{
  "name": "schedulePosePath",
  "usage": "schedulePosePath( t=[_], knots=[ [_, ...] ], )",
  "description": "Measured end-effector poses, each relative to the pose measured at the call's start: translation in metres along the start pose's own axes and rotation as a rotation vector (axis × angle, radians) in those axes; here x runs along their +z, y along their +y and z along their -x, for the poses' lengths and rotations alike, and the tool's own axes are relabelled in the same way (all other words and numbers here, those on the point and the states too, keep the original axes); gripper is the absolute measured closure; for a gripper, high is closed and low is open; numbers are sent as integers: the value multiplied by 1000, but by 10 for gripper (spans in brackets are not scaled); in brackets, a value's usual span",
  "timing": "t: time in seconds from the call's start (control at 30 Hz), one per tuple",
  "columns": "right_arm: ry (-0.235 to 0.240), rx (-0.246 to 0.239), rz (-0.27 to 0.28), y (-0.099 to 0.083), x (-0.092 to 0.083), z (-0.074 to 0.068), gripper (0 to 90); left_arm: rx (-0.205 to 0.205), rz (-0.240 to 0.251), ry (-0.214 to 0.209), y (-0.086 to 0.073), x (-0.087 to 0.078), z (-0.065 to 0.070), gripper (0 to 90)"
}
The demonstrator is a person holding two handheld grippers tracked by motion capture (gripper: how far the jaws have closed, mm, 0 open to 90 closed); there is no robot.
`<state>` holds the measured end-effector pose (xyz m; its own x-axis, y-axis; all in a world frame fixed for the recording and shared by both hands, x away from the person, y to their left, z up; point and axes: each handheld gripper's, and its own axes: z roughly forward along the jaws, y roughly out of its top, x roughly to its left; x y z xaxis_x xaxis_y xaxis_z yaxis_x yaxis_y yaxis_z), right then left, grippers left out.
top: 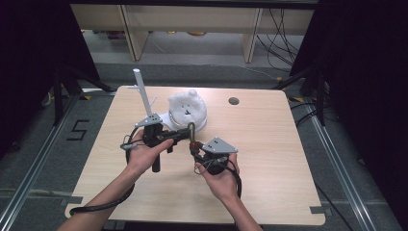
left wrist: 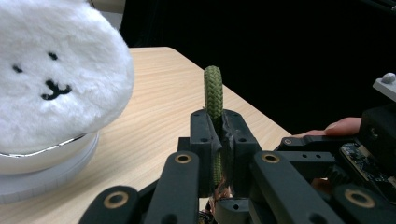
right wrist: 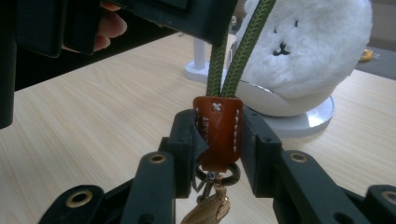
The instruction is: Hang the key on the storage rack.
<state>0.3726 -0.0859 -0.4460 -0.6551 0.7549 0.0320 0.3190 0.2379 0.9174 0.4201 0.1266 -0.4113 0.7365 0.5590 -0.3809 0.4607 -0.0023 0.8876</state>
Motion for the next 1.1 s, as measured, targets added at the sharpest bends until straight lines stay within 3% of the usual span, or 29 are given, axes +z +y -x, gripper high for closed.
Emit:
schedulePosePath(
  t=[0.07, 0.2, 0.5, 0.7, 0.9, 1.1],
  knots=[
    [22, 3, 4, 0, 1, 0, 671, 14, 1, -1, 1, -2, 0, 838],
    [16, -18, 27, 2, -2, 0, 545, 54, 8, 39, 4, -9, -2, 839],
    [-3, -11, 26, -4, -12, 9, 533, 127, 3, 123, 7, -29, -15, 839],
    [-39, 1, 7, -9, -21, 16, 534, 139, -2, 172, 9, -42, -27, 839],
    [-71, 6, 32, -16, -29, 30, 534, 136, 4, 215, 12, -55, -42, 839],
    [-146, 28, 36, -23, -41, 44, 533, 131, 11, 256, 16, -66, -56, 839]
  ],
)
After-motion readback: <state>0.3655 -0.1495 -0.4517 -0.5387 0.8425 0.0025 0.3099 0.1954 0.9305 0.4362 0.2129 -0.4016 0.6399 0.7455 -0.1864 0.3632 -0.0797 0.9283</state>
